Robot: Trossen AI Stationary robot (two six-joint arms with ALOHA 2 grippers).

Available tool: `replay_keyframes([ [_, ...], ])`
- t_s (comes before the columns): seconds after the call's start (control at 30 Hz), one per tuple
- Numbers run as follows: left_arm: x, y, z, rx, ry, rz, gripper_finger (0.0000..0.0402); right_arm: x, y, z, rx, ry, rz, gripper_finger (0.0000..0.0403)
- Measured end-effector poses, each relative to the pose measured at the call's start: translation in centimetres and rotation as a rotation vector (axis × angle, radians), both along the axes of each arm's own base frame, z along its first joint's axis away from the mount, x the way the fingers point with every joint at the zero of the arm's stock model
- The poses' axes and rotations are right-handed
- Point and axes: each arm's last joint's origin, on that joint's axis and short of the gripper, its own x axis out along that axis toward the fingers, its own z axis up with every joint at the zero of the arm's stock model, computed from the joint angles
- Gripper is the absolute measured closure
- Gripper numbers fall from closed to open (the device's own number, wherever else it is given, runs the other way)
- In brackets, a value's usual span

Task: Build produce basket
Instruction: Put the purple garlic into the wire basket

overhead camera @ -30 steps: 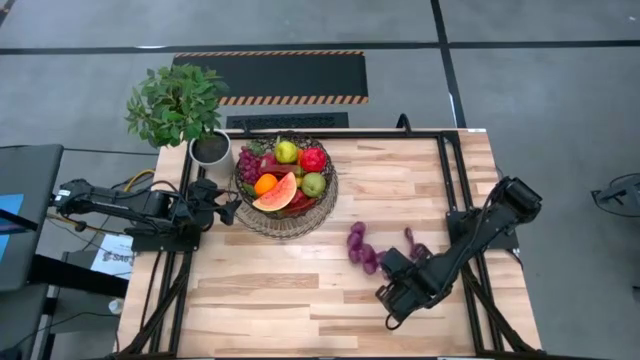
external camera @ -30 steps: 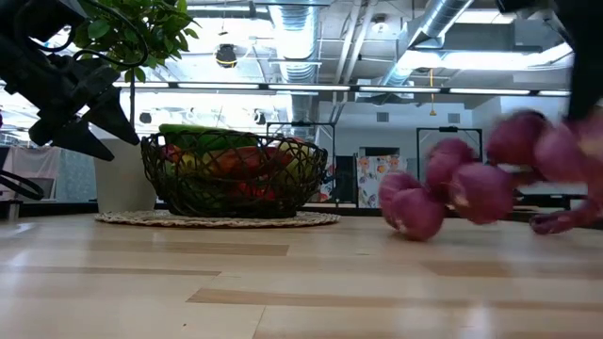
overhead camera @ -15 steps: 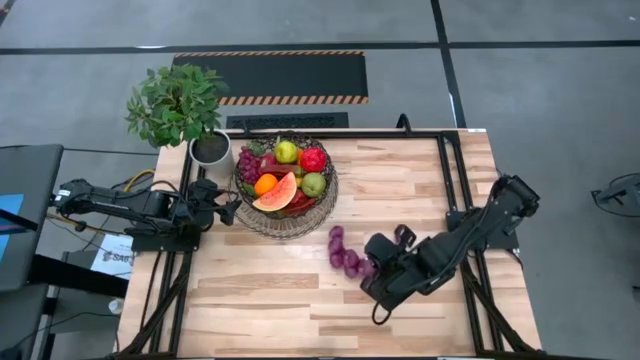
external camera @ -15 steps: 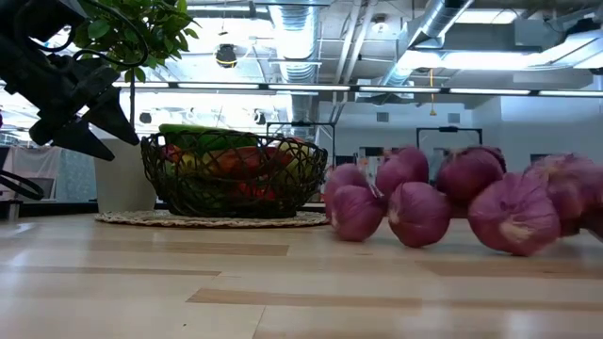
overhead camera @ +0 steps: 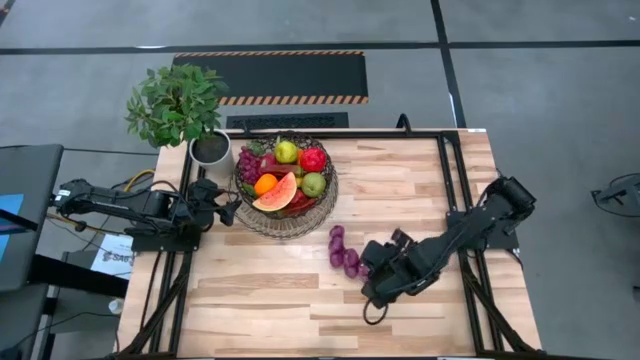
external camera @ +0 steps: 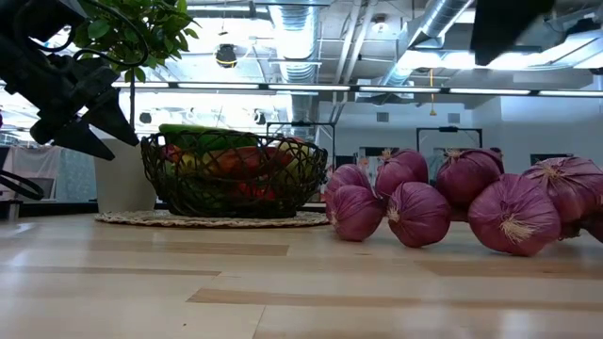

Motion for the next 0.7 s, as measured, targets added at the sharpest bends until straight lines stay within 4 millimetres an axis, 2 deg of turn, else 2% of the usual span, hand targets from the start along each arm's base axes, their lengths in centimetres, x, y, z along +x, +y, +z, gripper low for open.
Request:
replay_keyframes([
  [0.13,0.0,0.0,0.0,0.005,0.004,-0.004,0.0034,0.7,-0.8,-3.0,0.022,0.01,0.012,0.0132],
  [0.27,0.0,0.0,0.0,0.008,0.005,-0.001,0.0034,1.8,-2.4,-5.5,0.075,0.0,0.027,0.008],
  [0.37,0.0,0.0,0.0,0.009,0.006,-0.002,0.0034,2.5,-3.8,-6.2,0.116,0.0,0.031,0.0065],
  [0.5,0.0,0.0,0.0,0.009,0.007,0.0,0.0034,2.7,-5.2,-7.0,0.134,0.046,0.04,0.0066],
  [0.7,0.0,0.0,0.0,0.01,0.007,0.0,0.0034,2.8,-5.4,-8.4,0.221,0.036,0.098,0.0075],
])
